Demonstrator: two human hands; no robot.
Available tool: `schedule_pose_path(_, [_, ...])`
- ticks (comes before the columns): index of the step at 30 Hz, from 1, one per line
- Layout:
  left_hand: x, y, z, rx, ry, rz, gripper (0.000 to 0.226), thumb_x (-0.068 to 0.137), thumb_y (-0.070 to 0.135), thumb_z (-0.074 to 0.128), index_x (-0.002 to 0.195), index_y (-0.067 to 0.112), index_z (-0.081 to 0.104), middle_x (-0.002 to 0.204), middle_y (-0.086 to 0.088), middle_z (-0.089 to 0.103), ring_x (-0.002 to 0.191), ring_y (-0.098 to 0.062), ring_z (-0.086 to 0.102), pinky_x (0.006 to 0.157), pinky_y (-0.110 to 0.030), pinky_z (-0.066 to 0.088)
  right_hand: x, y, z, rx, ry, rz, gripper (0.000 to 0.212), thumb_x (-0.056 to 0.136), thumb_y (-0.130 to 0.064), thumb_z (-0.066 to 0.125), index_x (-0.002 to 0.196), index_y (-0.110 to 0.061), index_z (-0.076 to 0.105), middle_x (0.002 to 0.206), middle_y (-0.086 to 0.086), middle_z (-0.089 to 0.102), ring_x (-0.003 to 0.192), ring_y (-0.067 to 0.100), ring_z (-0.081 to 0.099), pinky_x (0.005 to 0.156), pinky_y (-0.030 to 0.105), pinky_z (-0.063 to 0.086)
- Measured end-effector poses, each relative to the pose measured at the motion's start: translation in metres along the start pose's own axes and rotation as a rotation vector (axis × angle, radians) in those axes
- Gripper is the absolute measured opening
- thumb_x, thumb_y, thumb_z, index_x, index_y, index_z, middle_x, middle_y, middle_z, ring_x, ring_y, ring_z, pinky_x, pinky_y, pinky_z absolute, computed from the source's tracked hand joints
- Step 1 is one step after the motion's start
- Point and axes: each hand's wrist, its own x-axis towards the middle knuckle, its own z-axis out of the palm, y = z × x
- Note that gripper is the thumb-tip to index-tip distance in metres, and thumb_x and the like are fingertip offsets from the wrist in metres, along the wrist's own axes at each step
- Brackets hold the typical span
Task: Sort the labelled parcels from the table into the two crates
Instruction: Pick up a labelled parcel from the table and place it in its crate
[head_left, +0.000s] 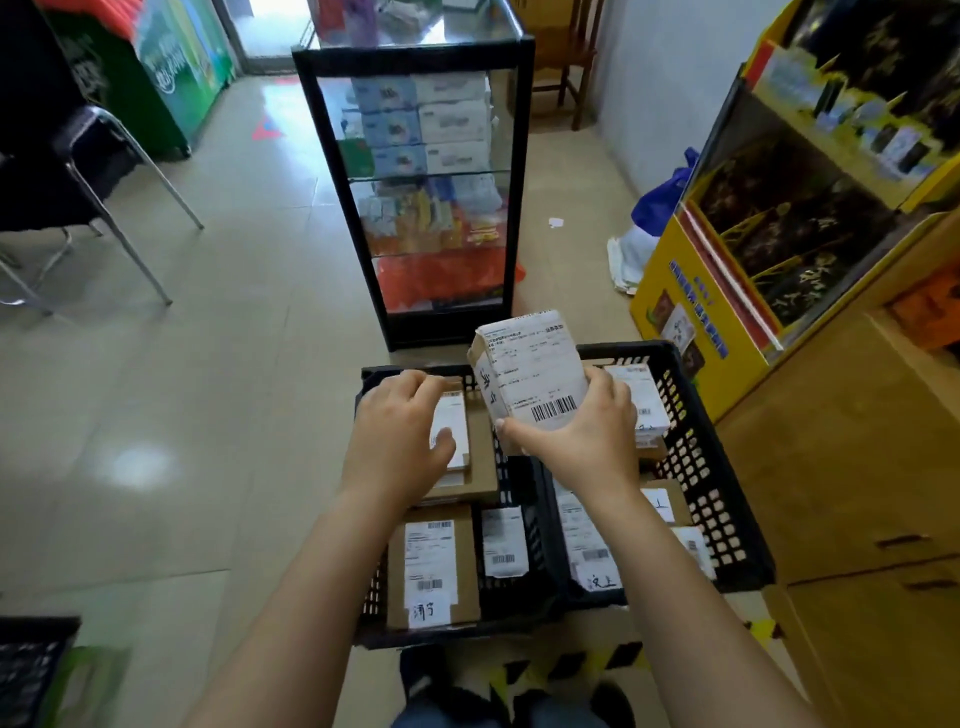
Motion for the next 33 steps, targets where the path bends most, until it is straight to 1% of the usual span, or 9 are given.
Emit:
schedule_pose_path(4, [0.000, -0.038, 0.011, -0.001, -0.072, 0.033, 0.047, 0.072, 0.021, 0.077, 0.116, 0.016, 0.063, 0.113, -0.004, 0.062, 0.103, -0.027, 0.057, 0.089, -0.039, 0.043, -0.013, -0.008, 0.032, -0.012, 0.003, 0.080, 0.105, 0.057, -0.059, 0.084, 0.140, -0.018, 0.033, 0.134, 0.004, 0.038, 0.126, 0.023, 0.034, 0.099, 0.037, 0.039])
schedule_pose_path(6, [-0.004, -0.053, 0.019, -0.010, -0.108, 0.042, 0.048, 0.073, 0.021, 0.076, 0.118, 0.016, 0.061, 0.115, -0.005, 0.061, 0.105, -0.027, 0.056, 0.090, -0.040, 0.043, -0.021, -0.006, 0.046, -0.030, 0.002, 0.127, 0.107, 0.059, -0.060, 0.083, 0.141, -0.017, 0.031, 0.136, 0.004, 0.036, 0.127, 0.022, 0.033, 0.097, 0.035, 0.039])
schedule_pose_path(10, [-0.013, -0.071, 0.039, -0.026, -0.199, 0.037, 0.049, 0.078, 0.024, 0.071, 0.124, 0.018, 0.057, 0.121, -0.002, 0.057, 0.112, -0.024, 0.053, 0.095, -0.039, 0.041, -0.033, 0.009, 0.067, -0.075, -0.029, 0.216, 0.108, 0.059, -0.062, 0.082, 0.142, -0.016, 0.029, 0.137, 0.006, 0.036, 0.126, 0.024, 0.036, 0.097, 0.037, 0.042])
schedule_pose_path(14, [-0.018, -0.078, 0.058, -0.041, -0.279, 0.024, 0.048, 0.079, 0.025, 0.070, 0.125, 0.019, 0.056, 0.121, -0.001, 0.057, 0.113, -0.023, 0.052, 0.097, -0.039, 0.042, -0.039, 0.026, 0.077, -0.096, -0.053, 0.279, 0.106, 0.059, -0.061, 0.082, 0.140, -0.015, 0.031, 0.137, 0.006, 0.036, 0.128, 0.025, 0.034, 0.100, 0.040, 0.040])
schedule_pose_path(18, [-0.021, -0.075, 0.077, -0.024, -0.336, -0.003, 0.047, 0.079, 0.019, 0.067, 0.124, 0.016, 0.057, 0.119, -0.004, 0.057, 0.110, -0.025, 0.052, 0.094, -0.039, 0.042, -0.035, 0.043, 0.089, -0.117, -0.085, 0.295, 0.106, 0.058, -0.063, 0.082, 0.138, -0.015, 0.031, 0.136, 0.006, 0.037, 0.128, 0.024, 0.032, 0.099, 0.039, 0.040])
schedule_pose_path(22, [-0.030, -0.078, 0.106, -0.021, -0.384, -0.059, 0.047, 0.077, 0.020, 0.067, 0.123, 0.016, 0.058, 0.117, -0.004, 0.058, 0.107, -0.027, 0.053, 0.094, -0.041, 0.044, -0.031, 0.065, 0.110, -0.144, -0.131, 0.320, 0.107, 0.058, -0.064, 0.081, 0.137, -0.013, 0.031, 0.136, 0.008, 0.037, 0.127, 0.026, 0.034, 0.099, 0.040, 0.040])
schedule_pose_path(26, [-0.045, -0.088, 0.142, -0.008, -0.459, -0.101, 0.044, 0.076, 0.020, 0.069, 0.118, 0.013, 0.060, 0.112, -0.006, 0.059, 0.102, -0.029, 0.055, 0.089, -0.041, 0.043, -0.032, 0.094, 0.140, -0.184, -0.200, 0.353, 0.109, 0.059, -0.064, 0.080, 0.140, -0.012, 0.029, 0.137, 0.009, 0.037, 0.127, 0.027, 0.035, 0.098, 0.040, 0.040])
schedule_pose_path(30, [-0.058, -0.101, 0.174, 0.008, -0.565, -0.143, 0.048, 0.084, 0.025, 0.065, 0.130, 0.018, 0.053, 0.125, -0.002, 0.054, 0.114, -0.023, 0.049, 0.098, -0.036, 0.039, -0.038, 0.123, 0.172, -0.226, -0.231, 0.390, 0.108, 0.059, -0.063, 0.081, 0.139, -0.010, 0.033, 0.136, 0.010, 0.040, 0.125, 0.028, 0.037, 0.100, 0.040, 0.040])
schedule_pose_path(33, [-0.068, -0.112, 0.202, 0.023, -0.626, -0.155, 0.048, 0.086, 0.028, 0.062, 0.131, 0.020, 0.049, 0.127, -0.001, 0.052, 0.116, -0.021, 0.048, 0.099, -0.034, 0.039, -0.040, 0.143, 0.200, -0.252, -0.237, 0.407, 0.108, 0.057, -0.065, 0.081, 0.138, -0.010, 0.035, 0.134, 0.010, 0.043, 0.124, 0.029, 0.039, 0.099, 0.042, 0.043])
